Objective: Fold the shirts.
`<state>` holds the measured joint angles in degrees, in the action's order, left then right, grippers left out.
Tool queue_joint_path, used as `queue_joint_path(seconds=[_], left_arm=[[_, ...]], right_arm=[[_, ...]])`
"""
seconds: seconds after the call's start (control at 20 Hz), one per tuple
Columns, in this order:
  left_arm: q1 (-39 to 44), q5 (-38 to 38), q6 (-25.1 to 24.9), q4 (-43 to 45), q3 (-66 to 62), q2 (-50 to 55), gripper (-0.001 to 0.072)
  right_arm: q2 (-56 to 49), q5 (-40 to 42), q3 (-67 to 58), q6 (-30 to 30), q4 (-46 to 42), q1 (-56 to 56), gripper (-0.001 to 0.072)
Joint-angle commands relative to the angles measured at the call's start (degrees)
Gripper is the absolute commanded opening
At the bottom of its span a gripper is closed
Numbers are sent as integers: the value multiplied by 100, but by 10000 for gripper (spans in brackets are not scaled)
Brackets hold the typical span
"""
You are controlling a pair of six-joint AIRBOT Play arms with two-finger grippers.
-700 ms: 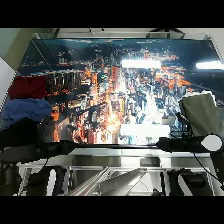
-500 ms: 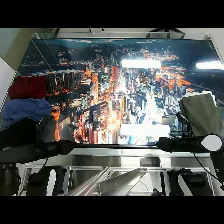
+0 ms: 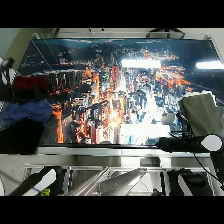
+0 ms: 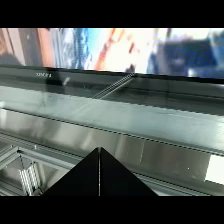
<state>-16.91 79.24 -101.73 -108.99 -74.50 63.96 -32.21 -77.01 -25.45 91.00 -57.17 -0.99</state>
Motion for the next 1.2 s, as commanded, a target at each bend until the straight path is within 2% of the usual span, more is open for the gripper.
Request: queue_joint_path(seconds=[0.0,0.15,0.25,0.45,0.6,0.65,0.7,0.75,0.8,0.95,1.15], left_arm=[[-459,-203,282,579,-2520,2463,679],[-927,-433,280,599,-3858,4179,678],[-1169,-660,273,608,-4280,5007,679],[-1414,-1801,9,625,-4046,5770,679],[-1344,-1718,-2,1379,-4028,6109,677],[-1290,-1565,-2,1572,-4028,6177,656],[-1235,-1451,-2,1659,-4028,6203,506],[-1202,-1392,-2,1637,-4041,6190,147],[-1126,-1353,-17,1624,-4131,6155,21],[-811,-1263,-24,1204,-4522,5818,21],[-57,-1217,-76,-140,-4533,4599,21]], right_arm=[[4,4,2,4,0,-4,24],[4,4,2,4,0,-4,24],[4,4,2,4,-2,-4,24],[4,4,2,4,-2,-4,24],[2,7,2,4,-2,-4,24],[2,7,2,4,0,-4,24],[2,4,2,4,-2,-4,24],[4,4,2,4,-2,-4,24],[2,4,2,4,-2,-4,24],[2,7,2,4,0,-4,24],[2,33,2,4,0,-4,24]])
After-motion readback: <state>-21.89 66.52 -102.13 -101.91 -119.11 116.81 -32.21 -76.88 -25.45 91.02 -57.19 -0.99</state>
